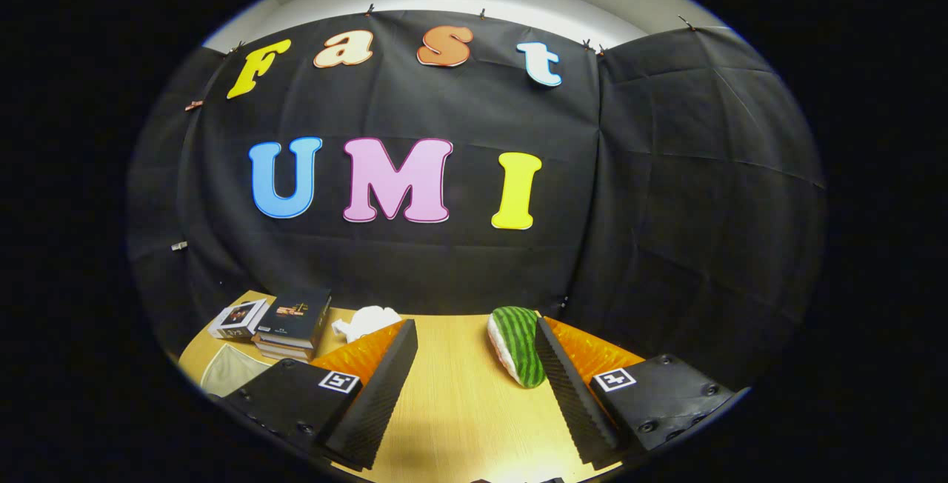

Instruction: Open the storage box then place both shoes into the box .Put the left shoe in first, then the right shoe, with the right side of both shoes facing outward in a uniform manner.

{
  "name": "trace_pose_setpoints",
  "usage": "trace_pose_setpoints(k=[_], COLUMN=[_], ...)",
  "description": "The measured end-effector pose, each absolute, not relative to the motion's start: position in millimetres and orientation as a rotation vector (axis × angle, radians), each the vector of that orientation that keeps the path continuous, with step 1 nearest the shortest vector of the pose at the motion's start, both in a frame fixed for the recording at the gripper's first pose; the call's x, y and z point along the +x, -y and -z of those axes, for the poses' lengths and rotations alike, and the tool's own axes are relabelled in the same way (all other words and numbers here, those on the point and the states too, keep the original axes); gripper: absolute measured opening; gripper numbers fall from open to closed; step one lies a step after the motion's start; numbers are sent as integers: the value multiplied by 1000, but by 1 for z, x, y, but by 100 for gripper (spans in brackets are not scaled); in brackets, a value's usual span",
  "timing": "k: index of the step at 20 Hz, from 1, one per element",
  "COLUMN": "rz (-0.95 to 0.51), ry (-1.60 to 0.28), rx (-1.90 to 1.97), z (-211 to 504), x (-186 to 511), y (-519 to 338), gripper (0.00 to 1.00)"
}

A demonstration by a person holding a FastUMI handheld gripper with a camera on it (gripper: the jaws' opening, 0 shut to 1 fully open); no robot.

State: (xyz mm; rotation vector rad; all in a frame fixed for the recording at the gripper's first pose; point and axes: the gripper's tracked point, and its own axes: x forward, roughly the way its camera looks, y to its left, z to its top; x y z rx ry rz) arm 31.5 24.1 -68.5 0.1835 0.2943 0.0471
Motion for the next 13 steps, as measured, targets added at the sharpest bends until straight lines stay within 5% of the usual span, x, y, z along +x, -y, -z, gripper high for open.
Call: trace_pose_setpoints(k=[13], rz=[27], ry=[-236], rx=[172], z=[44], x=[3], y=[-16], gripper=[98])
